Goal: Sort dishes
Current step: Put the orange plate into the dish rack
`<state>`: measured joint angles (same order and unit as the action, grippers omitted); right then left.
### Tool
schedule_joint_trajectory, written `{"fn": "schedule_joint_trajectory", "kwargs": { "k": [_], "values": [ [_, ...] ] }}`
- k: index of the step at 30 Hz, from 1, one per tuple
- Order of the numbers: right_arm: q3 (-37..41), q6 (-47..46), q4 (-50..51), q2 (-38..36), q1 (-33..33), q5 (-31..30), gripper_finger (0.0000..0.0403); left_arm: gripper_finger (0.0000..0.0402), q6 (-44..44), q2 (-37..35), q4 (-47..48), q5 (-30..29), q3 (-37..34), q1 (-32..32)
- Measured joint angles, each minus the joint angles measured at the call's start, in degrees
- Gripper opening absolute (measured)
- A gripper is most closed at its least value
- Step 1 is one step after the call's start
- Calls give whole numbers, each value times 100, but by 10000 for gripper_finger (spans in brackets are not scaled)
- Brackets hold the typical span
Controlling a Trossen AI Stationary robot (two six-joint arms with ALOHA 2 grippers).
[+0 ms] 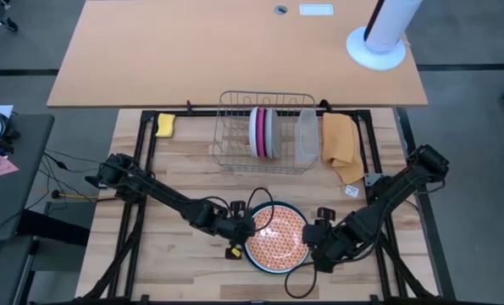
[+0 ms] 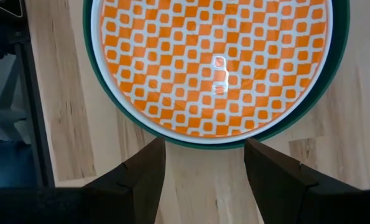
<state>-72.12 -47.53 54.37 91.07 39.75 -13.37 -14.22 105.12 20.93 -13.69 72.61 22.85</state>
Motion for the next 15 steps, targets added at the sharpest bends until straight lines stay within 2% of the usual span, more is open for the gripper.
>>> {"fn": "schedule_joint_trajectory", "kwargs": {
  "k": [9,15],
  "values": [
    [0,191,0,-2,-18,2,218,62,169,0,439,-18,717,190],
    [0,385,36,-2,-98,5,218,62,387,-2,709,-29,769,56]
  ]
}}
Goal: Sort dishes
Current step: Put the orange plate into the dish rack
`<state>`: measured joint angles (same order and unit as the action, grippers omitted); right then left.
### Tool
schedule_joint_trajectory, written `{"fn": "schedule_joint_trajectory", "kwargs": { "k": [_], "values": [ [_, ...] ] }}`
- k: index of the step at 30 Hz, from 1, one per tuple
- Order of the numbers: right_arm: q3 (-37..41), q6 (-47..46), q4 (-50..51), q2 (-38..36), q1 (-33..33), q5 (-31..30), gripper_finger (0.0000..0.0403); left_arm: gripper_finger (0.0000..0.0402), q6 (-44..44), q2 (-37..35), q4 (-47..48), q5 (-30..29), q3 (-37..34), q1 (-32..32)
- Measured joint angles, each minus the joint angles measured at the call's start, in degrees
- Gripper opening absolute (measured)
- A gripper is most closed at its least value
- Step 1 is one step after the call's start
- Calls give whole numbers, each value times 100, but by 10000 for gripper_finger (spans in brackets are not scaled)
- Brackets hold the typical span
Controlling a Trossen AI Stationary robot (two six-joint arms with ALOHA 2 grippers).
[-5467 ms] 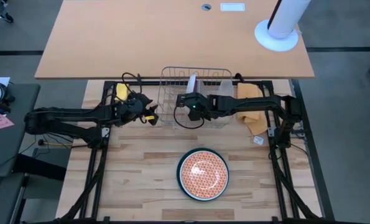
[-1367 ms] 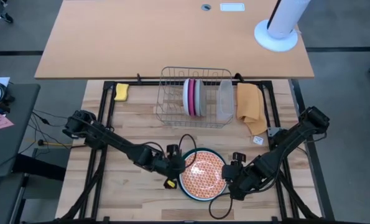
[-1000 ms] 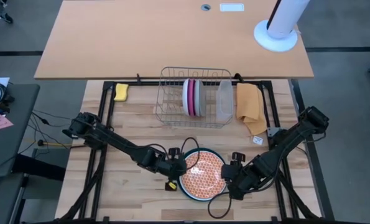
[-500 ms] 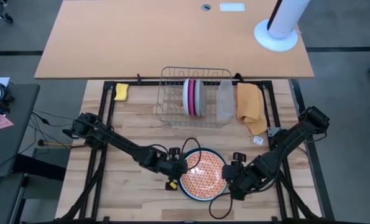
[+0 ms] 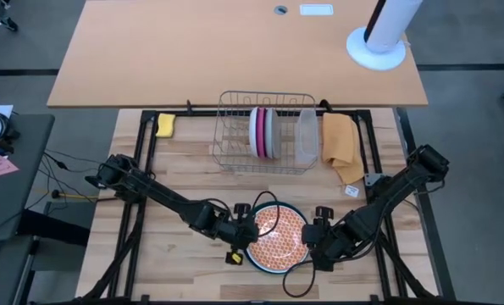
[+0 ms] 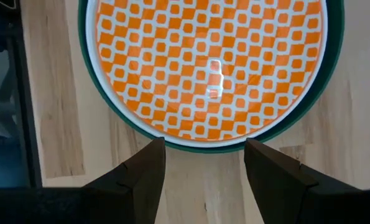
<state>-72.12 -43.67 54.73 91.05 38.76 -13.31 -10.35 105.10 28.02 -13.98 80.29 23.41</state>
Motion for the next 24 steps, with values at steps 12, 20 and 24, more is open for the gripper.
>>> {"fn": "schedule_joint_trajectory", "kwargs": {
  "k": [12,20,24],
  "values": [
    [0,173,184,0,174,-308,218,62,-100,204,164,98,-80,-382],
    [0,805,-171,0,293,-496,218,62,-148,376,98,300,-81,-537],
    [0,817,-164,0,271,-510,218,62,-232,376,123,327,-81,-567]
  ]
}}
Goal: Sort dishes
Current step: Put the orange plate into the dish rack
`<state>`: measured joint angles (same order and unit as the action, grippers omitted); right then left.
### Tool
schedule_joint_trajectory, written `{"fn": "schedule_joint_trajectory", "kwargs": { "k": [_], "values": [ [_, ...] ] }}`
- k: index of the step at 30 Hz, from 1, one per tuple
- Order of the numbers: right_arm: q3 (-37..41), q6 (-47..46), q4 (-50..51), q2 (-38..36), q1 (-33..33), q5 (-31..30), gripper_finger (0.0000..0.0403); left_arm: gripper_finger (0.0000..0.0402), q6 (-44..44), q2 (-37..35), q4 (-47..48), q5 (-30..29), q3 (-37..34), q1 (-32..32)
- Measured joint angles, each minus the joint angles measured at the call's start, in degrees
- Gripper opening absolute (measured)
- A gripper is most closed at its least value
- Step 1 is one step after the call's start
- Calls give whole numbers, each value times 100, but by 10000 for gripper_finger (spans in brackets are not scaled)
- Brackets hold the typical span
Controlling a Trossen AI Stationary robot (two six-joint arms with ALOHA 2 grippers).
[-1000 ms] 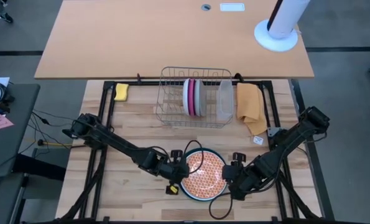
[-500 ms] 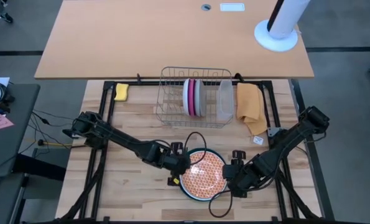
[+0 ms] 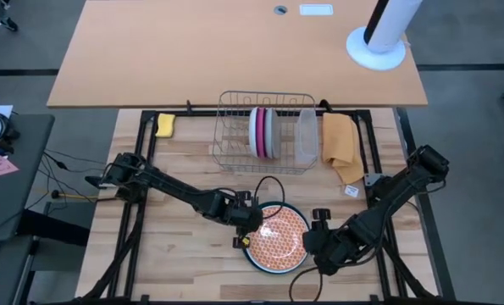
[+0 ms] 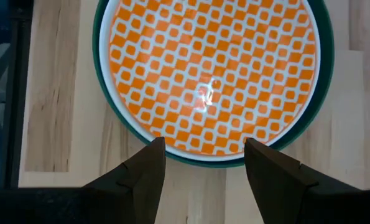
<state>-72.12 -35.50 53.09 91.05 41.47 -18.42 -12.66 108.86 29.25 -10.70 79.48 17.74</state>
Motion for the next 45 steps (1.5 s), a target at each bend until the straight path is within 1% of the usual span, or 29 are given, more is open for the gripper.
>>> {"fn": "schedule_joint_trajectory", "kwargs": {
  "k": [4,10,19,31,34,36,39,45],
  "values": [
    [0,2,12,0,0,-3,218,62,-23,118,15,148,-8,19],
    [0,2,8,0,-7,-22,218,62,0,222,-63,172,-8,56],
    [0,0,-3,2,-37,-28,218,62,61,615,-153,263,10,30],
    [0,-65,86,4,22,-102,218,62,107,730,-363,574,7,-22],
    [0,-620,107,4,21,-205,218,62,107,732,-360,591,7,-22],
    [0,-1352,171,4,-8,-437,218,62,107,734,-363,591,3,-22],
    [0,-2423,241,4,-106,-622,218,62,98,738,-367,595,2,-22],
    [0,-3586,371,-4,-190,-625,218,62,89,739,-383,592,0,-22]
  ]
}}
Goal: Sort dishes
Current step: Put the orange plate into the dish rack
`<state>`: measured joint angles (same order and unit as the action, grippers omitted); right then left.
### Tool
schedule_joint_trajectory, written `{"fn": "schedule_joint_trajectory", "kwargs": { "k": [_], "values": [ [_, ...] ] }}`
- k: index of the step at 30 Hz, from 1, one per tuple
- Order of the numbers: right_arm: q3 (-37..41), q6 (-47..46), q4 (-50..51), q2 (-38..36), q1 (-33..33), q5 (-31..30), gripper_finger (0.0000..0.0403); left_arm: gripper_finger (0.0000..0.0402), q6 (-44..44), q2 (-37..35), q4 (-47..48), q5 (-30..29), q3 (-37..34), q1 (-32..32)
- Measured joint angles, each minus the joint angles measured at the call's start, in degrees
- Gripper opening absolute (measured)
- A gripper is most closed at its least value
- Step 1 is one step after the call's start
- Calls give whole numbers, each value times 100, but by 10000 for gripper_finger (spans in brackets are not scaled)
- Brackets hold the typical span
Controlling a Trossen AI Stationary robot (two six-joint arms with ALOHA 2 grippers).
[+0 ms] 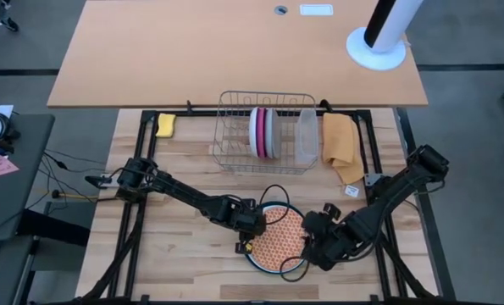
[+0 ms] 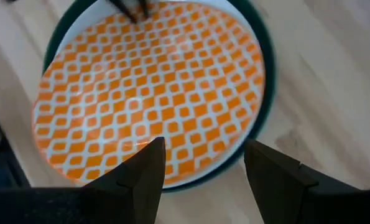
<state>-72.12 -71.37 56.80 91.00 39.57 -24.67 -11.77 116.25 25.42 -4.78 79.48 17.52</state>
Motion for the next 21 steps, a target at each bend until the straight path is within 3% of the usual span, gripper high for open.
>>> {"fn": "schedule_joint_trajectory", "kwargs": {
  "k": [4,10,15,21],
  "values": [
    [0,-560,299,-30,17,-92,218,62,-55,0,-6,1,-4,0],
    [0,-999,625,-59,33,502,219,62,-52,0,-6,1,-4,0],
    [0,-1397,564,-281,48,648,219,62,-50,0,-6,-1,-7,0],
    [0,-2276,396,-461,173,-147,220,62,-50,0,-6,34,-9,0]
  ]
}}
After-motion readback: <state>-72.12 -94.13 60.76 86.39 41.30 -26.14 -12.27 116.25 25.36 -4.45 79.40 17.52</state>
